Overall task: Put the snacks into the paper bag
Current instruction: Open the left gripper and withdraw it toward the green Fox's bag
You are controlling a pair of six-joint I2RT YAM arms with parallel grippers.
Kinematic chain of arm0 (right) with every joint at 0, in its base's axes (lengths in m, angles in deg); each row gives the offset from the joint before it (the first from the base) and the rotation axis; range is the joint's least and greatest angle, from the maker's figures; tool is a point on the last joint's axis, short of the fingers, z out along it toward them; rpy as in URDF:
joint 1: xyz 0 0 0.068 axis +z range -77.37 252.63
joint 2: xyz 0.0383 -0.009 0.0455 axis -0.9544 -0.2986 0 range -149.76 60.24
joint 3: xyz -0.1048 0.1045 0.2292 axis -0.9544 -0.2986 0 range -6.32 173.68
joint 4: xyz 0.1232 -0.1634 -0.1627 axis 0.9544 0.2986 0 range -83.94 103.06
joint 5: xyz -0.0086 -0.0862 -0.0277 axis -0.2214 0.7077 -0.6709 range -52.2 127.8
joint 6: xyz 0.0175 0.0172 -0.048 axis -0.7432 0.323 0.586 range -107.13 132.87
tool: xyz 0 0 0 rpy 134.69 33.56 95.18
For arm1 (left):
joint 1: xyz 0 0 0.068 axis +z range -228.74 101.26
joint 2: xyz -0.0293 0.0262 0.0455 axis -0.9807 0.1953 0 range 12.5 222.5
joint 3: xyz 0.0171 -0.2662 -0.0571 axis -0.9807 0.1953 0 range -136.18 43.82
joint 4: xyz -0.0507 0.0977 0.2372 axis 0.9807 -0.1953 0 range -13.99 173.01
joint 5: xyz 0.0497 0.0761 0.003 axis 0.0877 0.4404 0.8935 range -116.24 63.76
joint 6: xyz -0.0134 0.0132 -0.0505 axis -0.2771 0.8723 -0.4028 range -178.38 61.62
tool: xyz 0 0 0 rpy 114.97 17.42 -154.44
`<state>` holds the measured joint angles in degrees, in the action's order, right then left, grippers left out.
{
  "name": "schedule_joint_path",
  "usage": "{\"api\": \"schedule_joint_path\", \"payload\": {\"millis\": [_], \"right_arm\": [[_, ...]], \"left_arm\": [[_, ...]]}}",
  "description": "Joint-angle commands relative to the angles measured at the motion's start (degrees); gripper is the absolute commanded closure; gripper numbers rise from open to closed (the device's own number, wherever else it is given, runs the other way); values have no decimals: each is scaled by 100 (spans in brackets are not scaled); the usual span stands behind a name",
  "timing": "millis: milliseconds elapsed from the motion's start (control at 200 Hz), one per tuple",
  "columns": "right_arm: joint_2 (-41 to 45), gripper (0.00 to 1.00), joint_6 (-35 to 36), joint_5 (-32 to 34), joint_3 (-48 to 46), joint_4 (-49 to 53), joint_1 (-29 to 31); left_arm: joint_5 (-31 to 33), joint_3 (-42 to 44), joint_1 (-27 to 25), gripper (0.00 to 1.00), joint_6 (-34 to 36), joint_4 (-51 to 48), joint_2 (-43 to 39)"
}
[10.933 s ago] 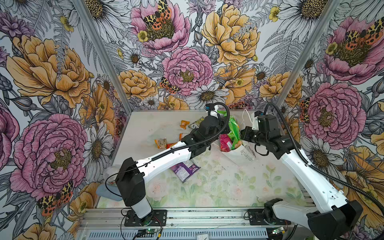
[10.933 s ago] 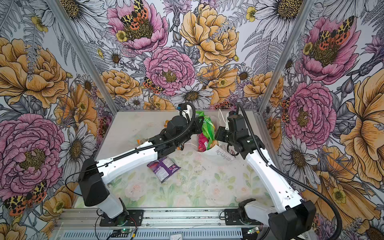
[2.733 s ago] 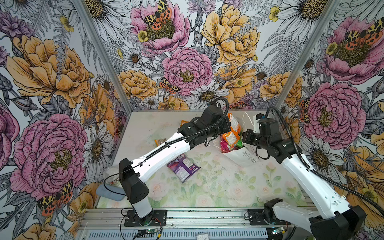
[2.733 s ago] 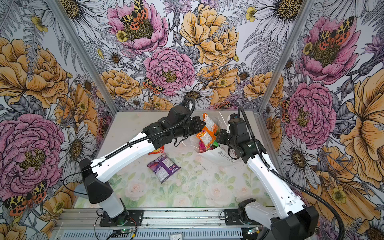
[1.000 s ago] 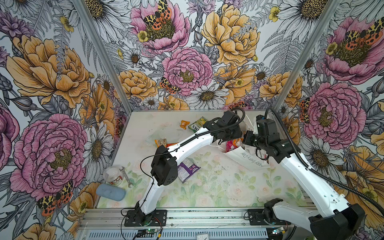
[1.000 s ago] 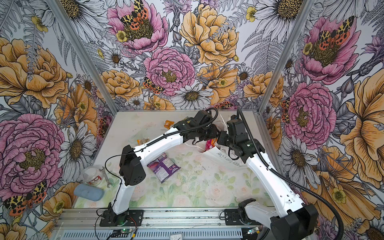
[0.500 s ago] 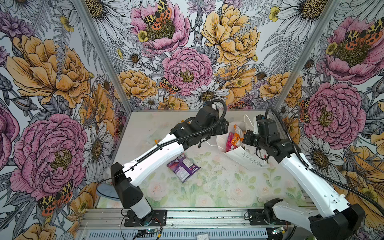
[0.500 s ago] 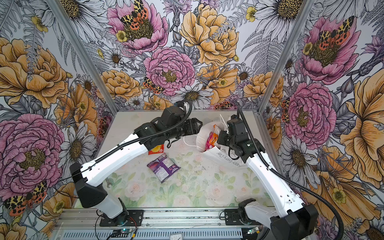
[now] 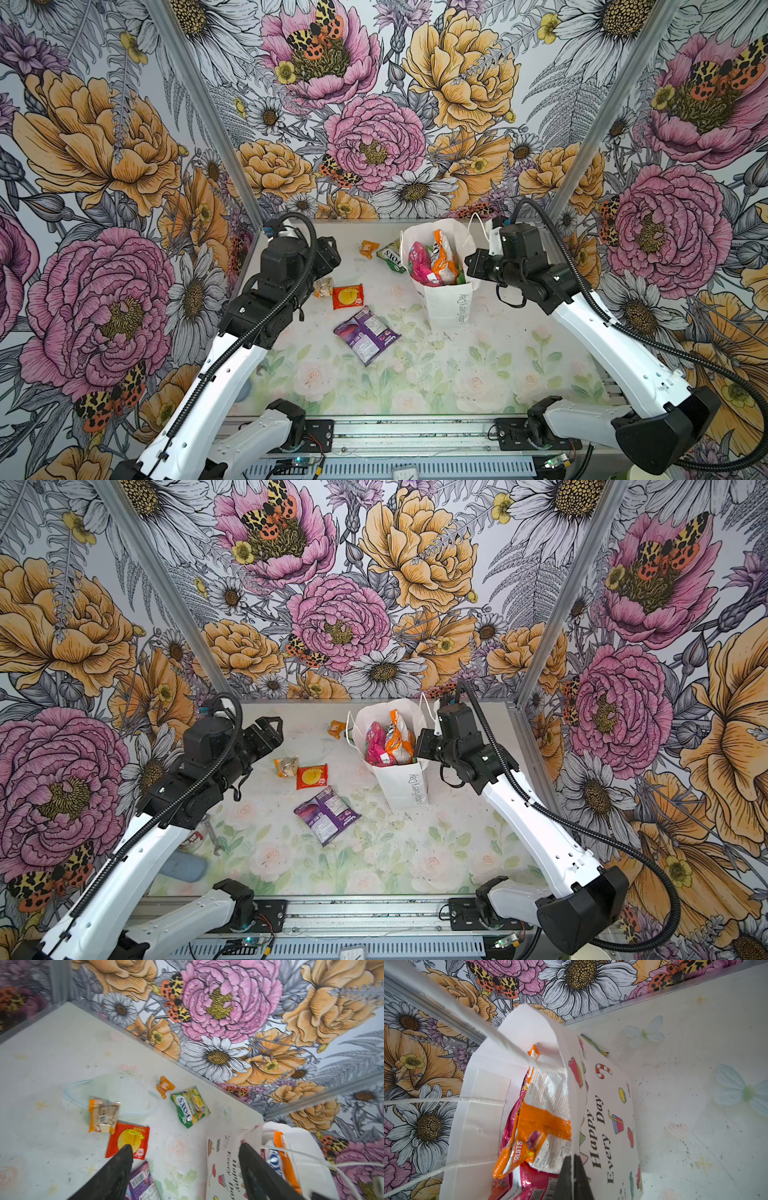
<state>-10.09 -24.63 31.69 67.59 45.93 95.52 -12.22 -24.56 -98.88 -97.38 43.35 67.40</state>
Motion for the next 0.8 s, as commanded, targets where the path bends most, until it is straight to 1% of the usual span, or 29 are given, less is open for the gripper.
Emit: {"api": "schedule_joint_path", "payload": {"millis": [0, 30, 115, 220, 340, 390, 445, 485, 611, 721, 796], "right_arm": [[362, 100, -436, -467, -321, -907, -547], [391, 100, -492, -581, -515, -973, -669], [496, 100, -546, -643, -951, -1021, -823], [653, 100, -590, -707, -1379, -1056, -989], [859, 100, -546, -731, -1637, -1052, -1197], [917, 100, -522, -760, -1684, -1044, -1264], [957, 100, -503, -778, -1712, -1046, -1310], [968, 100, -486, -769, -1713, -1052, -1323], [945, 100, -391, -737, -1678, -1039, -1332], [934, 100, -329, -690, -1650, -1011, -1336], [955, 100, -312, -687, -1641, -991, -1332]], "left_arm": [[-599, 364, 315, 18, 33, -317, 14], [-640, 423, 326, 18, 41, -351, 57], [-722, 489, 324, 17, 69, -485, 233], [-817, 392, 276, 17, 210, -739, 682], [-828, 360, 157, 15, 349, -944, 1203], [-840, 395, 85, 12, 388, -924, 1411], [-999, 376, 43, 11, 432, -862, 1714], [-1225, 352, -3, 11, 429, -636, 1930], [-1756, 251, -222, 11, 270, 520, 2659], [-2086, -211, -286, 11, 43, 1282, 3625], [-2174, -677, -306, 12, -78, 1545, 4311]]}}
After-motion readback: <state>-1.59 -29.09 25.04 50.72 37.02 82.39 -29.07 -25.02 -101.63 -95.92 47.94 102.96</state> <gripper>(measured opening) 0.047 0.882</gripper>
